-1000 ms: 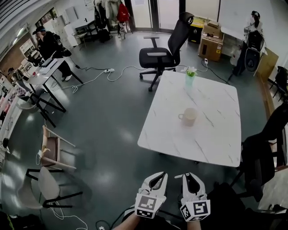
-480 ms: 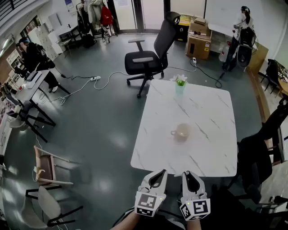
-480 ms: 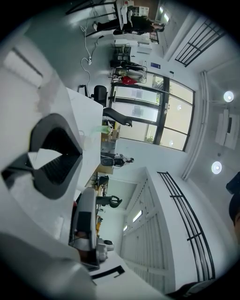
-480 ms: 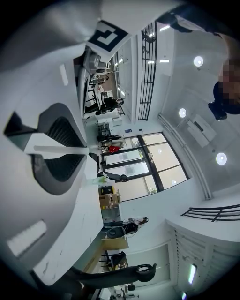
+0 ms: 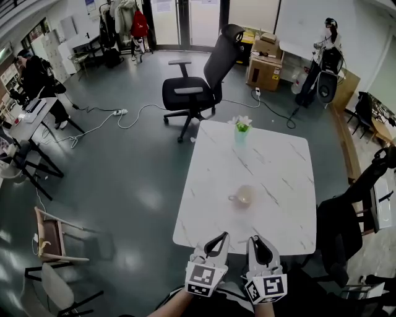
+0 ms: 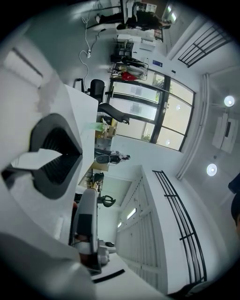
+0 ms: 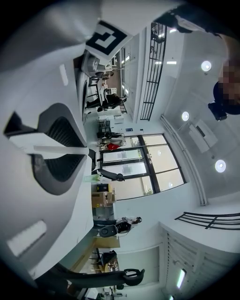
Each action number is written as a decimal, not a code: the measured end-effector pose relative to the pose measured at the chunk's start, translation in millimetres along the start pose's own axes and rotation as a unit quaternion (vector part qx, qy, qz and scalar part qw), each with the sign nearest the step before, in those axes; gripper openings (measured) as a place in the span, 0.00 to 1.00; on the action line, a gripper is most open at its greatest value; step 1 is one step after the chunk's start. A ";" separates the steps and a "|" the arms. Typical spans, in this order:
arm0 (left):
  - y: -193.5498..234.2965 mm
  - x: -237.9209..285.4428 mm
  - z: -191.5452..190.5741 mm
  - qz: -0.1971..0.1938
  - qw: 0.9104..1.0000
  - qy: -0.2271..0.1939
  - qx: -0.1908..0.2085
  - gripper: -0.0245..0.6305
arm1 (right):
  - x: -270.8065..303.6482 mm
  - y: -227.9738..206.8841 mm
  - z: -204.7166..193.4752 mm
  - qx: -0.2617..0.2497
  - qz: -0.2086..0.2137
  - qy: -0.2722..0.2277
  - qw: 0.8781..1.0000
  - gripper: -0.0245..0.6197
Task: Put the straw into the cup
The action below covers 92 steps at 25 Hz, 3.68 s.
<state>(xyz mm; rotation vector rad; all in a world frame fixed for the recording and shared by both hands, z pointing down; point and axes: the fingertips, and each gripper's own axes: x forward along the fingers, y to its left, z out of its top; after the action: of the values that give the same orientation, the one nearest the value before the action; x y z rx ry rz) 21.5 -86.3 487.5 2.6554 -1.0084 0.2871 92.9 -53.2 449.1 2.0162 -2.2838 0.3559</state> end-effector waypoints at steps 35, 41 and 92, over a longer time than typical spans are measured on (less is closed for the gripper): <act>-8.6 72.9 -32.7 0.023 0.997 0.067 -0.021 0.04 | 81.9 -77.5 -3.6 0.026 0.034 0.024 0.999 0.11; 5.1 79.3 -34.0 0.035 0.996 0.075 -0.027 0.04 | 104.3 -87.7 2.1 0.020 0.039 0.022 0.999 0.11; 45.1 104.3 -68.3 0.072 0.988 0.123 -0.067 0.04 | 191.7 -141.4 -87.7 0.042 0.016 0.114 0.993 0.11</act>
<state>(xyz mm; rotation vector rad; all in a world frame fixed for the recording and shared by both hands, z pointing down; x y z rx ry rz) 62.2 -160.0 590.0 2.3617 -1.0980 0.5425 198.1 -235.1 591.5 1.8669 -2.1961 0.6573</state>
